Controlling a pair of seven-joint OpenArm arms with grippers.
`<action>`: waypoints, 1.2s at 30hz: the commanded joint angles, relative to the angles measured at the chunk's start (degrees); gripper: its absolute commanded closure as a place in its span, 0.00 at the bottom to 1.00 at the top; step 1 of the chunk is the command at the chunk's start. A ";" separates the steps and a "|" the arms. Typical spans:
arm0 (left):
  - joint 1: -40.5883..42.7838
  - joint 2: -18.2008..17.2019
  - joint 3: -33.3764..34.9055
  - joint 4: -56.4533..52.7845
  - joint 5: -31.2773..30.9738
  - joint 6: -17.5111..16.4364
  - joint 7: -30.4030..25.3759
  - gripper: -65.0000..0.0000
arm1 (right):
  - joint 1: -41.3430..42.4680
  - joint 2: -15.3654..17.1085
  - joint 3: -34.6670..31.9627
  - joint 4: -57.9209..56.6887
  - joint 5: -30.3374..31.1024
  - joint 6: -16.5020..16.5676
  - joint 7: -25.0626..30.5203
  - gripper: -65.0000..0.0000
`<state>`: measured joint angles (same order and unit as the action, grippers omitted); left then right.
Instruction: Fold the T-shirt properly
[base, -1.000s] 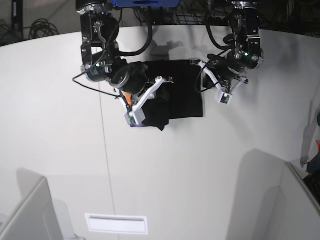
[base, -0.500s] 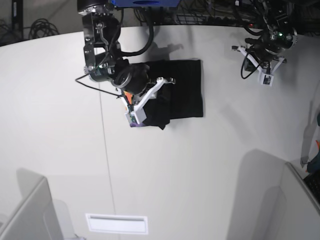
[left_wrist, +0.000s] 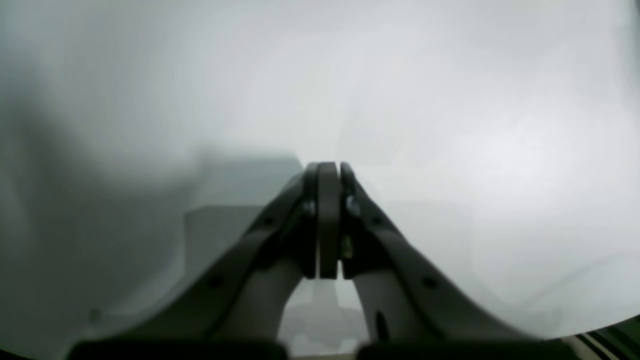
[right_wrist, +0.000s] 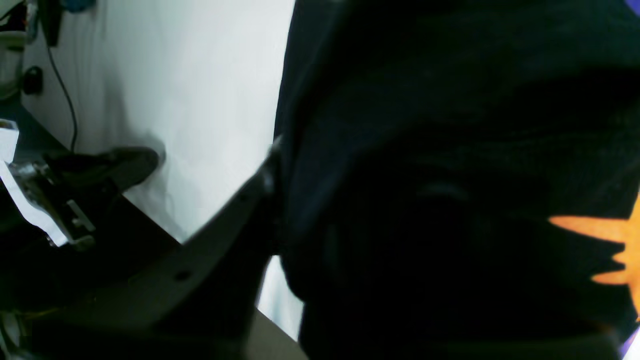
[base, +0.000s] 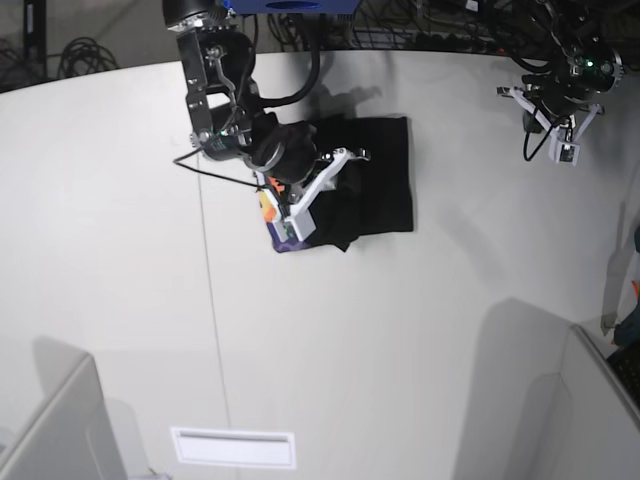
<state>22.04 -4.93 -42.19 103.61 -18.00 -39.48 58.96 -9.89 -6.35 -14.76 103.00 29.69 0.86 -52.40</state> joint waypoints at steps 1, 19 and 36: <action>0.07 -0.57 -0.13 0.78 -0.33 -0.52 -0.63 1.00 | 0.62 -0.46 -0.40 0.96 0.94 0.32 1.11 0.72; 0.16 -0.57 -0.57 0.78 -0.24 -0.52 -0.54 1.00 | 9.85 -0.64 -10.07 -8.28 0.86 0.24 1.63 0.44; 0.16 -2.50 -5.15 0.61 -0.33 -0.52 -0.63 1.00 | 14.68 3.93 -23.35 0.25 0.59 -9.26 1.90 0.47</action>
<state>22.20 -6.76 -47.11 103.48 -17.89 -39.53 58.98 3.99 -1.96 -38.13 102.30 30.09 -8.43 -51.55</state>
